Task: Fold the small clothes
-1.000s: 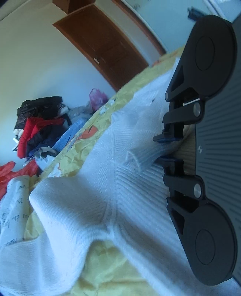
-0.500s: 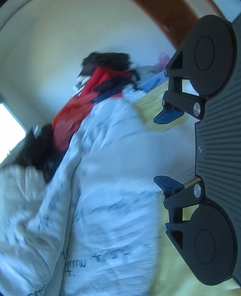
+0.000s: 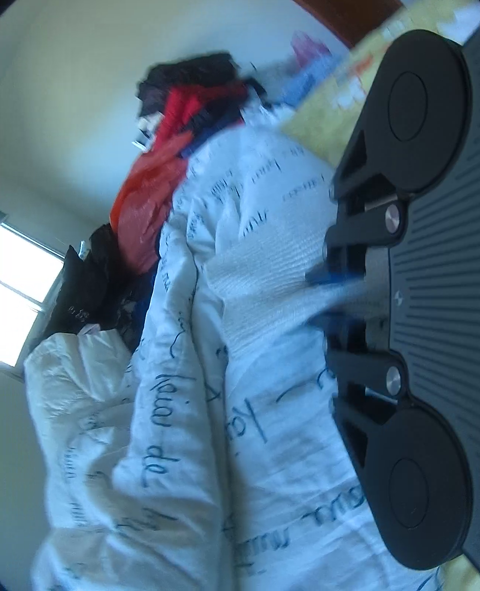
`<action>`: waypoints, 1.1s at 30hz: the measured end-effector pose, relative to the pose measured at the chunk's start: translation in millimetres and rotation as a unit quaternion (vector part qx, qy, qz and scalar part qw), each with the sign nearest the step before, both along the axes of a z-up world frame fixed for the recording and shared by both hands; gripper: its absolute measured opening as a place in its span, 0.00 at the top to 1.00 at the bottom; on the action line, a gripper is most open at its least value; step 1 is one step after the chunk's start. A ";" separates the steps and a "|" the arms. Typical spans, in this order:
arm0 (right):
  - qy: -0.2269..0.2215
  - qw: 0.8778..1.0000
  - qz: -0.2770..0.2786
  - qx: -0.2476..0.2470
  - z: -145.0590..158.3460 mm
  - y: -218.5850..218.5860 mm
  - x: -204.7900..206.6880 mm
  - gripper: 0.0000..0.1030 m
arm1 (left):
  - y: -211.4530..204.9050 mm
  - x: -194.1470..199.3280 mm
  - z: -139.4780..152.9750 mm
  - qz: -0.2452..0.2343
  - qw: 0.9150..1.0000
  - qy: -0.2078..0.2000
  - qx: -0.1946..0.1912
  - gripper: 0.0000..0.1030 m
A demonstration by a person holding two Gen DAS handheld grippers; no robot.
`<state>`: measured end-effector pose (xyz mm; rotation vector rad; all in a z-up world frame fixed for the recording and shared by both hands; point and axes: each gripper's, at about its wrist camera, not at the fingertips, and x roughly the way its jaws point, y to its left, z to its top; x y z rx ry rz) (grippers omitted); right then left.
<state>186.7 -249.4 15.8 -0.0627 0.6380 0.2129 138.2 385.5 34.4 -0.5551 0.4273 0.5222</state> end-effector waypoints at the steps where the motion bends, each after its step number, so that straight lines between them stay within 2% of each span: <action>1: 0.000 1.000 0.000 0.000 -0.1 0.1 -0.1 0.02 | -3.4 -1.1 1.9 0.001 1.000 0.002 0.011 0.89; 4: 0.000 1.000 0.000 0.000 -0.1 -0.5 0.3 0.02 | -18.1 -4.3 16.4 0.014 0.999 -0.005 0.043 0.89; 7: 0.000 1.000 0.000 0.000 -0.1 -0.2 0.0 0.02 | -47.4 -11.1 44.5 0.015 0.996 -0.037 0.078 0.90; 10: 0.000 1.000 0.000 0.000 0.0 -0.6 0.3 0.02 | -109.2 -16.7 79.2 -0.028 0.986 -0.079 0.141 0.90; 13: 0.000 1.000 0.000 0.001 -0.1 -0.5 0.0 0.02 | -188.3 -22.7 93.5 -0.109 0.969 -0.108 0.194 0.90; 15: 0.000 1.000 0.000 0.002 0.1 -0.7 0.2 0.02 | -249.8 -25.2 86.3 -0.180 0.952 -0.106 0.225 0.90; 17: 0.000 1.000 -0.001 0.004 0.5 -1.2 0.5 0.02 | -303.2 -26.9 68.1 -0.240 0.937 -0.094 0.237 0.91; 19: 0.000 1.000 -0.001 0.006 0.6 -2.1 0.7 0.02 | -350.3 -25.7 42.6 -0.290 0.924 -0.068 0.239 0.91; 21: 0.000 1.000 -0.002 0.007 0.6 -2.5 0.8 0.02 | -389.1 -19.9 14.9 -0.336 0.911 -0.021 0.237 0.91; 22: 0.000 1.000 -0.003 0.009 0.7 -2.6 0.8 0.02 | -400.9 -15.8 3.8 -0.353 0.906 0.004 0.231 0.90; 23: 0.000 1.000 -0.003 0.010 0.7 -3.0 0.9 0.02 | -411.6 -9.2 -9.0 -0.380 0.897 0.041 0.223 0.88; 24: 0.000 1.000 -0.004 0.011 0.6 -3.1 0.6 0.02 | -416.2 -6.1 -16.2 -0.390 0.890 0.059 0.227 0.87; 25: 0.000 1.000 -0.003 0.012 0.7 -3.6 0.4 0.02 | -418.8 -10.8 -16.0 -0.389 0.886 0.050 0.246 0.84; 26: 0.000 1.000 -0.004 0.014 0.7 -3.5 0.0 0.02 | -417.0 -14.5 -12.8 -0.396 0.884 0.042 0.246 0.73; 27: 0.000 1.000 -0.004 0.014 0.7 -3.3 -0.1 0.02 | -410.9 -19.0 -7.9 -0.405 0.883 0.032 0.233 0.66; 28: 0.000 1.000 -0.003 0.015 0.7 -3.6 -0.1 0.02 | -404.7 -26.1 -2.8 -0.409 0.885 0.019 0.221 0.44; 29: 0.000 1.000 -0.003 0.017 0.7 -4.3 0.1 0.02 | -396.0 -36.6 3.8 -0.401 0.891 -0.005 0.212 0.22; 31: 0.000 1.000 -0.003 0.020 0.8 -5.3 0.0 0.02 | -382.9 -62.4 12.7 -0.362 0.910 -0.066 0.192 0.09; 32: 0.000 1.000 -0.003 0.020 0.7 -5.3 -0.1 0.02 | -368.3 -73.4 13.5 -0.345 0.920 -0.089 0.161 0.09; 33: 0.000 1.000 -0.003 0.020 0.7 -5.0 -0.2 0.02 | -353.8 -79.4 12.2 -0.335 0.930 -0.094 0.121 0.09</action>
